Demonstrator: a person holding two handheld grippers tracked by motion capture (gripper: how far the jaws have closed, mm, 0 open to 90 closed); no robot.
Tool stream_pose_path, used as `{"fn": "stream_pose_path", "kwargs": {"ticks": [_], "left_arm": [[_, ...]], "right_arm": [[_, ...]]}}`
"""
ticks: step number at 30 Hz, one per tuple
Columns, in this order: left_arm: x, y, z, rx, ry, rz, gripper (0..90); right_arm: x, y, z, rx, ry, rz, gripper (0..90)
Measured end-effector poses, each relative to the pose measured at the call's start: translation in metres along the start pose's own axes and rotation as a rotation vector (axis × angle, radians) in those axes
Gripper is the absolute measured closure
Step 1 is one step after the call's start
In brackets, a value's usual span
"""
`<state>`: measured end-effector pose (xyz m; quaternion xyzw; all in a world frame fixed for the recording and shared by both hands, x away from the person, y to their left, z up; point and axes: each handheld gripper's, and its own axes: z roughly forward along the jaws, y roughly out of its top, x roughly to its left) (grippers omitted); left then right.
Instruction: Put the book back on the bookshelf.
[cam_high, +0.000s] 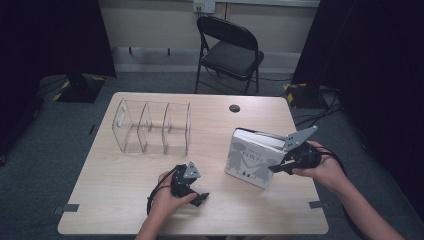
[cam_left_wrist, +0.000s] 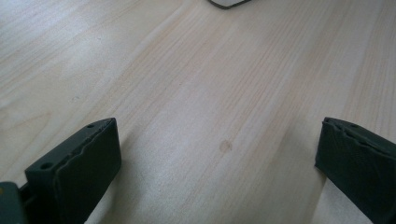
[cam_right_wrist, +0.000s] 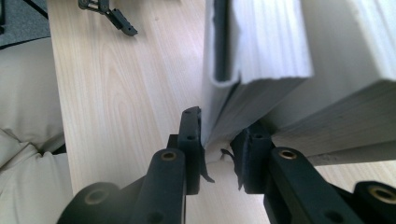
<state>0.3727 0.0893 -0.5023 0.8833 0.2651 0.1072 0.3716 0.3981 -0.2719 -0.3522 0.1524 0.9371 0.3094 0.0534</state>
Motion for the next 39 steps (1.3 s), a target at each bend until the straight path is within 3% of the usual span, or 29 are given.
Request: {"fn": "stream_pose_path", "kwargs": {"ticks": [12, 17, 19, 20, 23, 25, 27, 29, 31, 36, 39], "left_arm": [[0.000, 0.000, 0.000, -0.001, -0.003, 0.001, 0.0], [0.000, 0.008, 0.001, 0.060, -0.007, -0.008, 0.0], [0.001, 0.014, 0.001, 0.107, -0.019, -0.010, 0.1], [0.002, 0.017, 0.000, 0.123, -0.025, -0.012, 1.4], [0.005, 0.028, -0.003, 0.125, -0.061, -0.038, 25.8], [0.005, 0.035, -0.003, 0.140, -0.059, -0.042, 13.9], [0.006, 0.041, -0.002, 0.152, -0.062, -0.039, 19.9], [0.007, 0.048, -0.001, 0.178, -0.063, -0.013, 15.6], [0.007, 0.056, -0.002, 0.189, -0.062, 0.004, 17.2], [0.007, 0.076, -0.006, 0.171, -0.075, 0.019, 16.4], [0.008, 0.086, -0.008, 0.193, -0.067, 0.073, 17.1]], "right_arm": [[0.000, 0.000, 0.000, 0.002, 0.009, 0.016, 71.4], [-0.001, -0.003, 0.000, 0.003, -0.006, 0.038, 66.6], [-0.001, -0.004, -0.001, -0.001, -0.015, 0.040, 64.7], [-0.001, -0.005, -0.002, -0.006, -0.014, 0.047, 64.0], [-0.003, -0.006, -0.003, -0.019, -0.022, 0.062, 62.5], [-0.003, -0.007, -0.004, -0.015, -0.026, 0.066, 61.0], [-0.003, -0.008, -0.004, -0.015, -0.020, 0.062, 59.6], [-0.002, -0.009, -0.004, -0.004, -0.018, 0.054, 59.1], [-0.002, -0.009, -0.004, -0.008, -0.022, 0.059, 58.3], [-0.002, -0.011, -0.004, 0.003, -0.021, 0.071, 56.5], [-0.003, -0.011, -0.003, 0.000, -0.023, 0.080, 55.4]]}}
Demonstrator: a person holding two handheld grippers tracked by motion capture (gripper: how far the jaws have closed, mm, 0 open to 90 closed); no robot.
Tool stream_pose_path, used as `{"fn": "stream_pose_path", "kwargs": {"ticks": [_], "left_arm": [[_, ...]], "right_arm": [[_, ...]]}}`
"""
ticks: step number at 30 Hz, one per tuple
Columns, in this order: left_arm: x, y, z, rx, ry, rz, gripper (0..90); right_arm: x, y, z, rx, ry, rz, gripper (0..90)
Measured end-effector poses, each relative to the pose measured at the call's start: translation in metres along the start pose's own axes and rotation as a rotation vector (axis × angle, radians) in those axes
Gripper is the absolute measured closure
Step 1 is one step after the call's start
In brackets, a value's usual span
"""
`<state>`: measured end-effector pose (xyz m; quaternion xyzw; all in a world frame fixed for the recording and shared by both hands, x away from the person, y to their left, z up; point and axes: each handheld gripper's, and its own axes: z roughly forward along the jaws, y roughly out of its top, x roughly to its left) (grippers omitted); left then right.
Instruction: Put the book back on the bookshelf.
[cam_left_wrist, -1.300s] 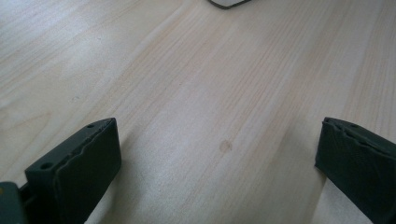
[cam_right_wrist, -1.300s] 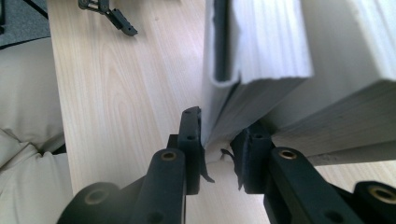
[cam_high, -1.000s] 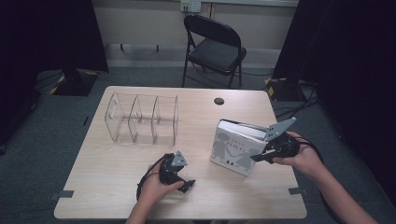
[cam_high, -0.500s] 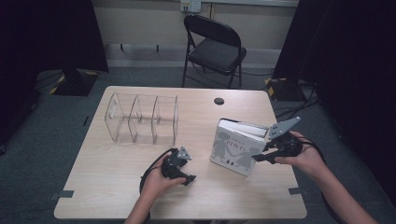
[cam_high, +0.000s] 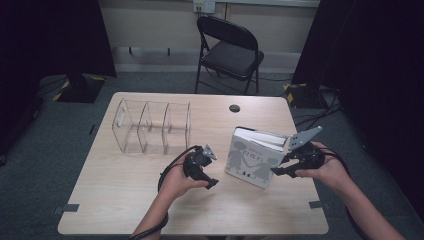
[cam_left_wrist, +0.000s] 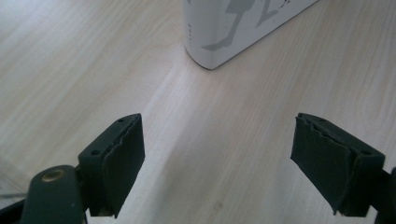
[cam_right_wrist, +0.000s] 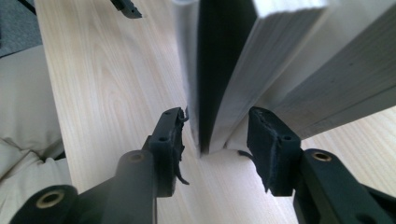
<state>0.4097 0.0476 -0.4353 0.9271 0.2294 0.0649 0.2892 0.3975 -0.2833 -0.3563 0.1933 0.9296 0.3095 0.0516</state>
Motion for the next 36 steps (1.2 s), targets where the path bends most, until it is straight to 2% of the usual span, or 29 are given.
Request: {"fn": "stream_pose_path", "kwargs": {"ticks": [7, 10, 17, 19, 21, 36], "left_arm": [[0.004, 0.023, -0.010, -0.016, -0.007, 0.014, 17.2], [0.004, 0.032, -0.014, -0.012, 0.006, 0.034, 17.2], [0.004, 0.050, -0.020, -0.023, 0.010, 0.047, 17.2], [0.004, 0.055, -0.021, -0.034, -0.001, 0.052, 17.2], [0.004, 0.060, -0.022, -0.029, 0.003, 0.061, 17.5], [0.004, 0.094, -0.032, -0.026, -0.006, 0.109, 18.0]], "right_arm": [[0.000, 0.000, 0.000, 0.007, 0.003, 0.003, 53.9], [-0.001, 0.000, -0.001, 0.008, 0.005, -0.001, 53.7], [0.000, 0.000, 0.000, 0.009, 0.011, 0.002, 51.1], [0.000, 0.000, 0.000, 0.009, 0.012, 0.003, 51.1], [-0.001, 0.000, 0.000, 0.004, 0.024, 0.001, 51.1], [-0.001, 0.001, 0.000, 0.013, 0.018, -0.007, 49.5]]}}
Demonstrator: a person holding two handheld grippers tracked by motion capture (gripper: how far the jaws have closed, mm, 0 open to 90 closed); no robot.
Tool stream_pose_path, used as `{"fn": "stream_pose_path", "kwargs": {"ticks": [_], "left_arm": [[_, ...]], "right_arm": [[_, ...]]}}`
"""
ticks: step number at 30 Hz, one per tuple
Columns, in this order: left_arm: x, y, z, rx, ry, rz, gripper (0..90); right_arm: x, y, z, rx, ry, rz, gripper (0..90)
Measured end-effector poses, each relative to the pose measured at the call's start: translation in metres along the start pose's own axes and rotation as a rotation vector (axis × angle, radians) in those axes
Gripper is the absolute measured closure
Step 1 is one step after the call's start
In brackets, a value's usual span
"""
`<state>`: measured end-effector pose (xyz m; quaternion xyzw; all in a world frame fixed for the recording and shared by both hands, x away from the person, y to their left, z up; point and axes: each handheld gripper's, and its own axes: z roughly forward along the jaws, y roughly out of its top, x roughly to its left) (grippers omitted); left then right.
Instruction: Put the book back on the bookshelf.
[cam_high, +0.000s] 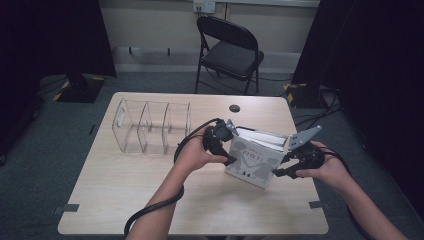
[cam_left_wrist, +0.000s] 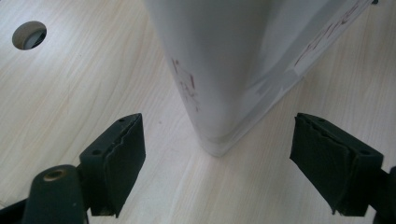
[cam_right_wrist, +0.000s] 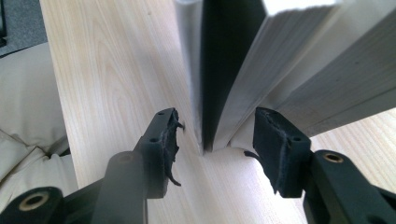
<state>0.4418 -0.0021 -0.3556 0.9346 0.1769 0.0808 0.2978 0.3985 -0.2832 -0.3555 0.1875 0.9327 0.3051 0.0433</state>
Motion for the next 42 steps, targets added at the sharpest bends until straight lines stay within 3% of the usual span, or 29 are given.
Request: {"fn": "stream_pose_path", "kwargs": {"ticks": [3, 17, 19, 20, 24, 35, 42], "left_arm": [[0.000, 0.005, 0.000, -0.010, -0.015, -0.003, 18.2], [-0.005, 0.024, 0.005, -0.007, -0.022, 0.058, 18.8], [-0.005, 0.026, 0.005, -0.017, -0.033, 0.062, 25.0], [-0.006, 0.026, 0.005, -0.016, -0.030, 0.065, 23.8], [-0.007, 0.026, 0.005, -0.007, -0.012, 0.085, 26.5], [-0.005, 0.022, 0.002, -0.027, -0.024, 0.131, 32.7], [-0.013, 0.017, -0.004, -0.030, -0.040, 0.133, 40.6]], "right_arm": [[-0.001, -0.001, 0.001, -0.010, 0.013, -0.002, 49.4], [0.000, -0.001, -0.001, -0.010, 0.004, -0.005, 49.1], [0.001, 0.000, -0.001, -0.006, -0.001, -0.008, 49.0], [0.001, 0.000, -0.001, -0.006, 0.004, -0.005, 49.0], [0.001, 0.000, -0.001, -0.006, -0.002, -0.010, 49.0], [0.001, 0.000, 0.000, -0.009, -0.001, -0.009, 49.2], [-0.002, -0.001, 0.000, -0.023, -0.007, -0.003, 50.0]]}}
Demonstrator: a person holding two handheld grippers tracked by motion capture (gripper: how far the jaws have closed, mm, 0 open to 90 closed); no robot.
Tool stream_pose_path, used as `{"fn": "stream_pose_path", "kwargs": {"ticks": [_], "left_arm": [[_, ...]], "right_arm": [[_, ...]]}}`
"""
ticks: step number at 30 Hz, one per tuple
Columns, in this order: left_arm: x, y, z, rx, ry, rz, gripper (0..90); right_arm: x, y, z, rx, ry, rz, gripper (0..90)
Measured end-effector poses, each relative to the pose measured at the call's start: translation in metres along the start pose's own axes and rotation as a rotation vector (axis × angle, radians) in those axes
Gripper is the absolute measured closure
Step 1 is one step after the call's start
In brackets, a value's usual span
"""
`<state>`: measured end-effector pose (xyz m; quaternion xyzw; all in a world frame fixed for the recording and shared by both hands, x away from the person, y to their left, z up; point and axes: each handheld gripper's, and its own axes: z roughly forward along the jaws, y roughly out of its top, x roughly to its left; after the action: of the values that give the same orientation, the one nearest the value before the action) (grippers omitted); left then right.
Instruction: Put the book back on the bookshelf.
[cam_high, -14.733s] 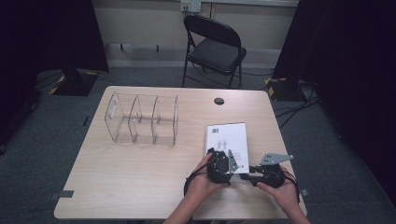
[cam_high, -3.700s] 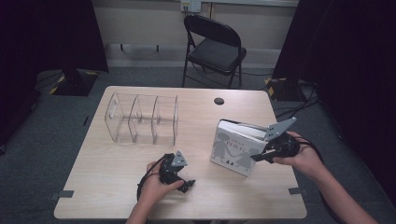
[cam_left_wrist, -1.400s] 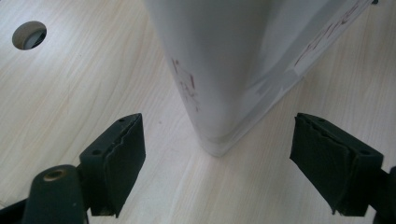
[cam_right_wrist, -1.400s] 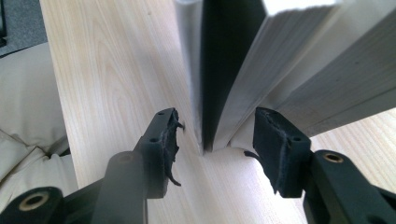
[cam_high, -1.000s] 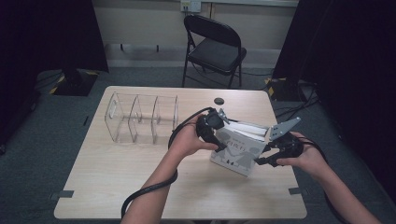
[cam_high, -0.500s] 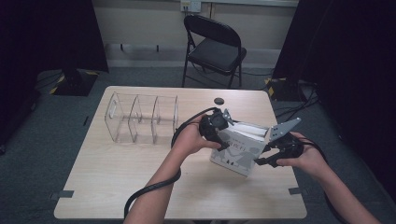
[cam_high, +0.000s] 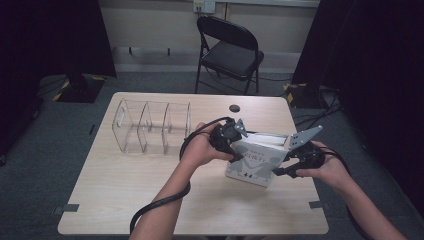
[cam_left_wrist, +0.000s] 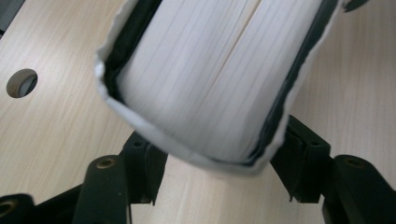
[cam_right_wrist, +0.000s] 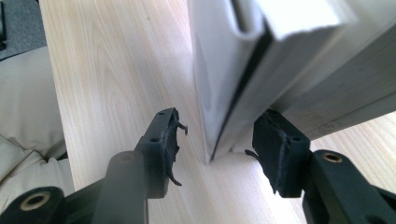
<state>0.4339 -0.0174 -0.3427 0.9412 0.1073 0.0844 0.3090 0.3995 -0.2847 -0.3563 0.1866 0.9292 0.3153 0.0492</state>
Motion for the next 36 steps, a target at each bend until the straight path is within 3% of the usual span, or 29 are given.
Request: {"fn": "stream_pose_path", "kwargs": {"ticks": [11, 15, 18, 23, 26, 32, 35, 36], "left_arm": [[-0.004, 0.001, -0.002, 0.014, 0.005, 0.022, 42.7], [-0.004, 0.003, -0.003, 0.023, -0.015, -0.003, 43.8], [-0.007, 0.003, -0.005, 0.031, -0.026, 0.004, 46.0], [-0.009, 0.002, -0.006, 0.021, -0.026, -0.019, 46.6], [-0.007, 0.004, -0.005, 0.011, -0.018, -0.011, 44.9], [-0.006, 0.012, -0.005, 0.054, -0.015, 0.030, 44.0], [-0.007, 0.013, -0.004, 0.058, -0.013, 0.071, 43.2], [-0.007, 0.013, -0.004, 0.054, -0.018, 0.063, 43.2]], "right_arm": [[-0.001, -0.001, 0.000, -0.002, -0.003, 0.005, 50.4], [-0.003, -0.003, -0.001, -0.001, -0.002, 0.010, 50.3], [-0.004, -0.004, 0.000, -0.008, 0.003, 0.021, 50.4], [-0.004, -0.005, -0.001, 0.003, -0.004, 0.022, 50.4], [-0.004, -0.005, 0.000, 0.001, -0.012, 0.021, 50.2], [-0.006, -0.005, 0.002, -0.003, -0.009, 0.021, 50.3], [-0.007, -0.004, 0.002, 0.001, -0.010, 0.015, 51.3], [-0.007, -0.004, 0.002, 0.003, -0.011, 0.014, 51.8]]}}
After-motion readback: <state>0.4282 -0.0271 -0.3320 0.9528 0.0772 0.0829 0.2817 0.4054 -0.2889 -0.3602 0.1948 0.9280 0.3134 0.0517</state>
